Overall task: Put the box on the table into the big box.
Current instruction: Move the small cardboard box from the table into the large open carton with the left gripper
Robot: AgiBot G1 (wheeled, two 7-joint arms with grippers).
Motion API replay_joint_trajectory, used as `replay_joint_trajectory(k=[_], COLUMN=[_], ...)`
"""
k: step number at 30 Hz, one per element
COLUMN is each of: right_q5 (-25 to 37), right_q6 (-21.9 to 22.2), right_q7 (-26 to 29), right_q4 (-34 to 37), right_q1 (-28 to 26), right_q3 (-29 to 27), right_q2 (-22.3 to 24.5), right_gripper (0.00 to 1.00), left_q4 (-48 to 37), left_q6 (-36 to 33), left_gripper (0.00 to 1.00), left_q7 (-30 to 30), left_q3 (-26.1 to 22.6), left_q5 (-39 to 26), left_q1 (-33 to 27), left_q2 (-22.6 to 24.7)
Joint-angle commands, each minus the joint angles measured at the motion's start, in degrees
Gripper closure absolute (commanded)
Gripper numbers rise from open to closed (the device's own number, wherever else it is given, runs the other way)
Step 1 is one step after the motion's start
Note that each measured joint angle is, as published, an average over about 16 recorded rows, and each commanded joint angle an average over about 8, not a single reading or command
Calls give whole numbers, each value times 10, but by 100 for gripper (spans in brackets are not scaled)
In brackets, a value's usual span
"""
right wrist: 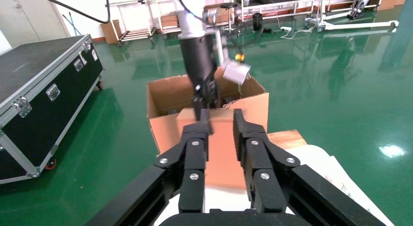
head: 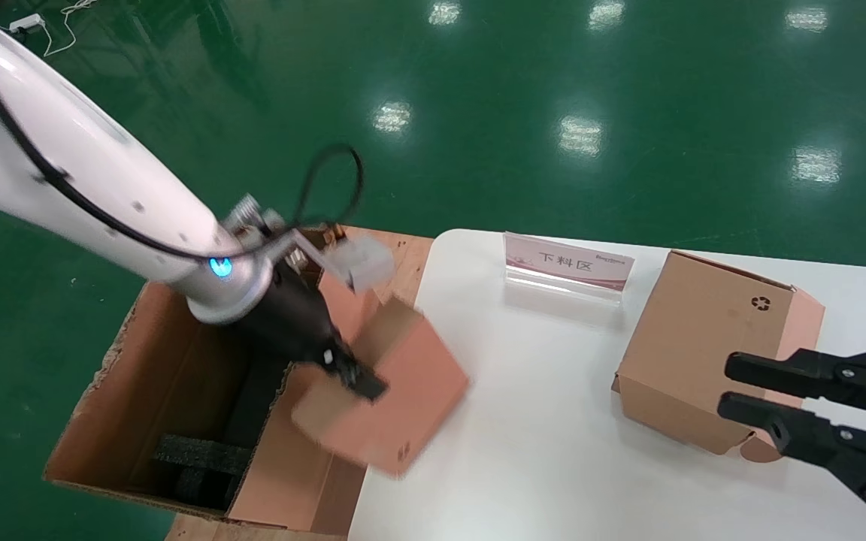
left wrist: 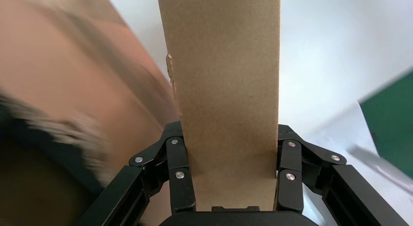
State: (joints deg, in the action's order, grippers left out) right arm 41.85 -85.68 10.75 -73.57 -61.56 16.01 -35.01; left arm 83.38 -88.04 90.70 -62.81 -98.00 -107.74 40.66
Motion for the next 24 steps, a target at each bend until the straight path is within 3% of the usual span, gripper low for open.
replay_joint_trajectory(k=[1,16,24], right_q5=[0,0,0], right_q6=[0,0,0], right_q7=[0,0,0], right_q4=[0,0,0], right_q1=[0,0,0], right_q3=[0,0,0], right_q2=[0,0,0], right_gripper=[0,0,0], left_q4=[3,12,13], left_q6=[9,81,89], left_gripper=[100,100,100], left_q7=[-3,-43,-108], left_q3=[14,144,143], left_q5=[-10,-24,-15], left_q1=[-14,-96,-117], left_q2=[-11,-137,-224])
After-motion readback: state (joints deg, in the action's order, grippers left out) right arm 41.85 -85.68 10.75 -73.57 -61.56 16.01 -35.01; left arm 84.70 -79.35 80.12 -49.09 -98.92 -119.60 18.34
